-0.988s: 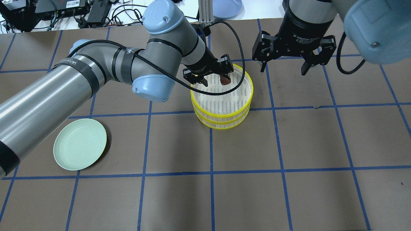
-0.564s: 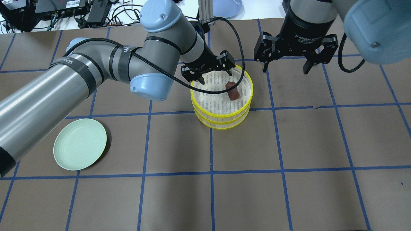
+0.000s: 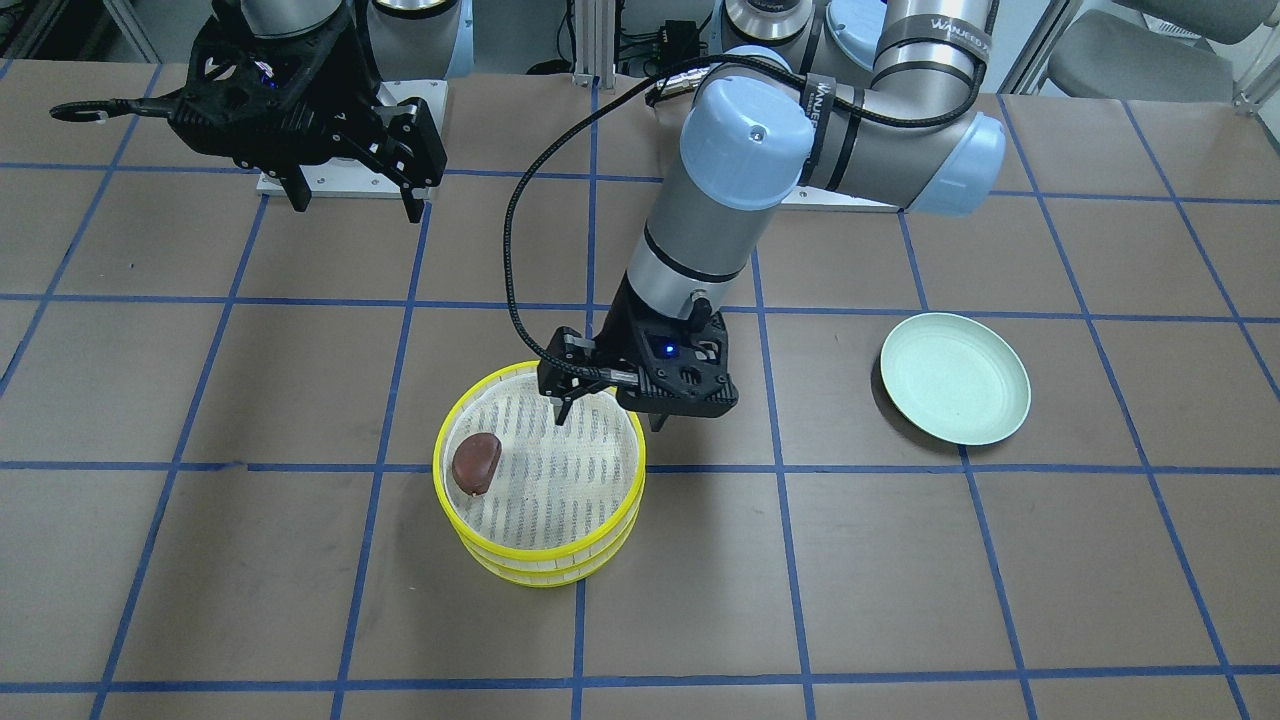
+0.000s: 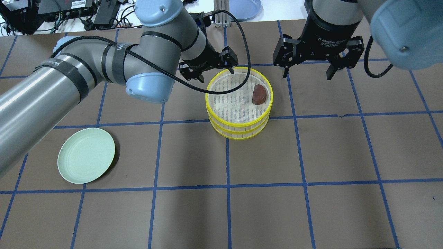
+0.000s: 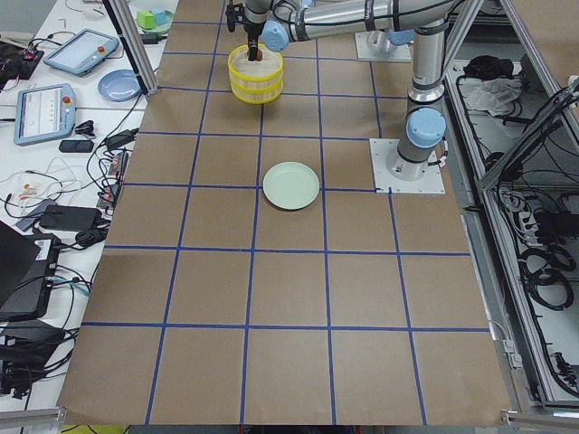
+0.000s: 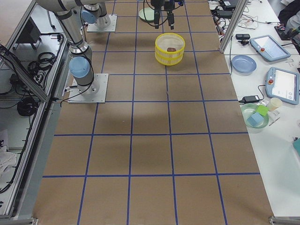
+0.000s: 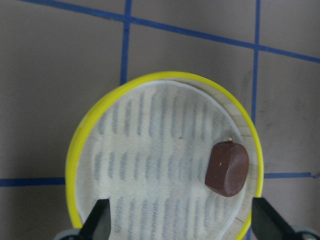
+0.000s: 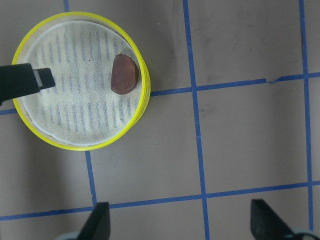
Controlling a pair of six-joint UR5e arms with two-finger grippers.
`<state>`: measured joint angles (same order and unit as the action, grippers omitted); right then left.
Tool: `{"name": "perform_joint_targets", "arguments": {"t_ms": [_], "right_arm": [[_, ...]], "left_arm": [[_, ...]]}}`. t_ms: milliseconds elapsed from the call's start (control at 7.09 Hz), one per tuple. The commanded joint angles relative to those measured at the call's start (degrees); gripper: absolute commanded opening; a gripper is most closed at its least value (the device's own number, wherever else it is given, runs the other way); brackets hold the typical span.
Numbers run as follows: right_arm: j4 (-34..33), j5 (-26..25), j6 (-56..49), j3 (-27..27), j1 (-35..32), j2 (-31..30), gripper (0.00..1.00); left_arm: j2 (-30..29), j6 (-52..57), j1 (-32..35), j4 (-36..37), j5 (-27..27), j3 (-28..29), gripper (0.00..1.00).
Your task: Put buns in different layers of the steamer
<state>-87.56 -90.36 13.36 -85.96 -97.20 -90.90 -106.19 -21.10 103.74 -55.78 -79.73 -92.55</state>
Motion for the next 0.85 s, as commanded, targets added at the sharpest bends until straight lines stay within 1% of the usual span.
{"name": "perform_joint_targets", "arguments": {"t_ms": [0,141,282,423,706], "right_arm": [[-0.1,0.2,0.0,0.0,0.1,-0.1,1.0],[-0.2,0.1,-0.1,0.0,0.1,0.0,1.0],[-0.1,-0.2,0.0,0.0,0.1,0.0,1.0],[-0.1,-0.2,0.0,0.0,0.1,-0.1,1.0],[-0.1,-0.2,0.0,0.0,0.1,0.0,1.0]], "left_arm": [[4.4,4.6,-4.6,-8.7,-5.6,0.3,1.0],[7.4,6.7,-6.2,-13.4,-8.9,0.5,1.0],[10.0,14.4,-7.9,-18.3,-14.4,0.6,1.0],[12.3,16.5,-9.9,-19.5,-14.3,0.6,1.0],[16.9,16.6,-10.8,-25.0,-14.1,0.3,1.0]]}}
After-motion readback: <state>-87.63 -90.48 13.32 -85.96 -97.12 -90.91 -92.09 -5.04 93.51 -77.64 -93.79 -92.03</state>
